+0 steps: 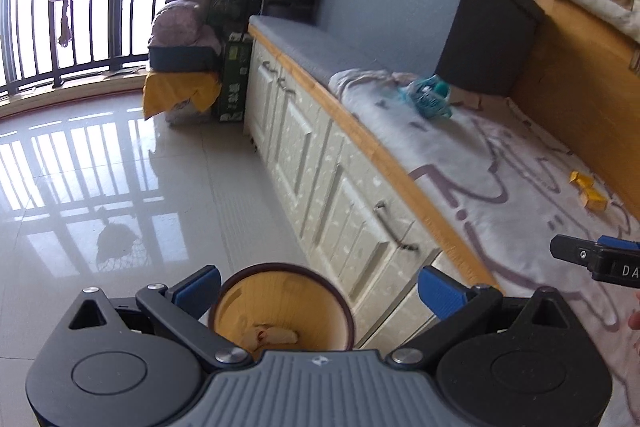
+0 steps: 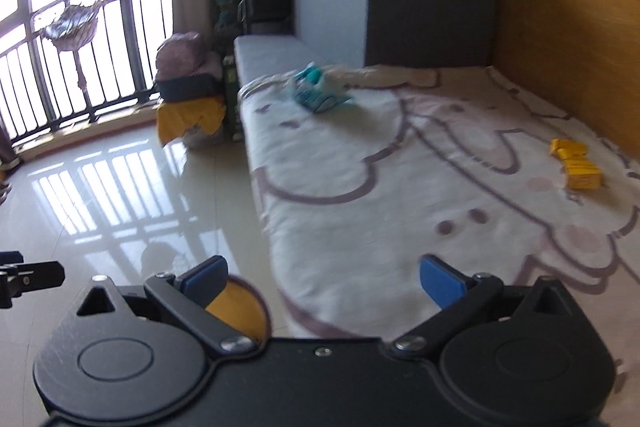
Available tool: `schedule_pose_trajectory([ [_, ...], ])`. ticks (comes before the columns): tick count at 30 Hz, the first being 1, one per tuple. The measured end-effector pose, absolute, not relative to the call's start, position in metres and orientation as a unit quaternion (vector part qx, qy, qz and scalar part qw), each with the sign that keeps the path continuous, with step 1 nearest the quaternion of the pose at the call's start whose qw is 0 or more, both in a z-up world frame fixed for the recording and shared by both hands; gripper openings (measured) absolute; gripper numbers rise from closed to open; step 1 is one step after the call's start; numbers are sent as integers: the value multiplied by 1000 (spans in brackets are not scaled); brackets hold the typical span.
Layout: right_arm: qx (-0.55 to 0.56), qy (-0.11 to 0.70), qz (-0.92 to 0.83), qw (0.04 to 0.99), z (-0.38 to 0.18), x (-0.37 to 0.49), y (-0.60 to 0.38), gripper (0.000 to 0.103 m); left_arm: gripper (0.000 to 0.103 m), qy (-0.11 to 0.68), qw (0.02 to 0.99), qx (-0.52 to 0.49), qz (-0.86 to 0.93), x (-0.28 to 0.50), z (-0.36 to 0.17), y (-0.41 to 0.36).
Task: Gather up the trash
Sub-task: 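Withdraw both tools from the wastebasket back toward the bed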
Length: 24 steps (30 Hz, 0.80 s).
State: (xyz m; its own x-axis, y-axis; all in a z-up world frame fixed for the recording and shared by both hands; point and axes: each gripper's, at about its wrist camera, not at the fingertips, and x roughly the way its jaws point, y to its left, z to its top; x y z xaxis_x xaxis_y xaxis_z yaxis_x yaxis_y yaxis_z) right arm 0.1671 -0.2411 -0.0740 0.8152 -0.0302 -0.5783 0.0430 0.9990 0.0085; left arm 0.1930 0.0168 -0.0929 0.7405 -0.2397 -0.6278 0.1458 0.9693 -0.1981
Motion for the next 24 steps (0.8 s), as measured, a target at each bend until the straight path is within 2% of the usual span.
schedule_pose_trajectory([
  [16,19,231,-150,961,-84,148,-365,103,103,310,934,-69,-162,219,-81,-90],
  [24,76,193,-215,954,-88,164,-425,103,103,297,934,-74,-183,257,-83,-146],
])
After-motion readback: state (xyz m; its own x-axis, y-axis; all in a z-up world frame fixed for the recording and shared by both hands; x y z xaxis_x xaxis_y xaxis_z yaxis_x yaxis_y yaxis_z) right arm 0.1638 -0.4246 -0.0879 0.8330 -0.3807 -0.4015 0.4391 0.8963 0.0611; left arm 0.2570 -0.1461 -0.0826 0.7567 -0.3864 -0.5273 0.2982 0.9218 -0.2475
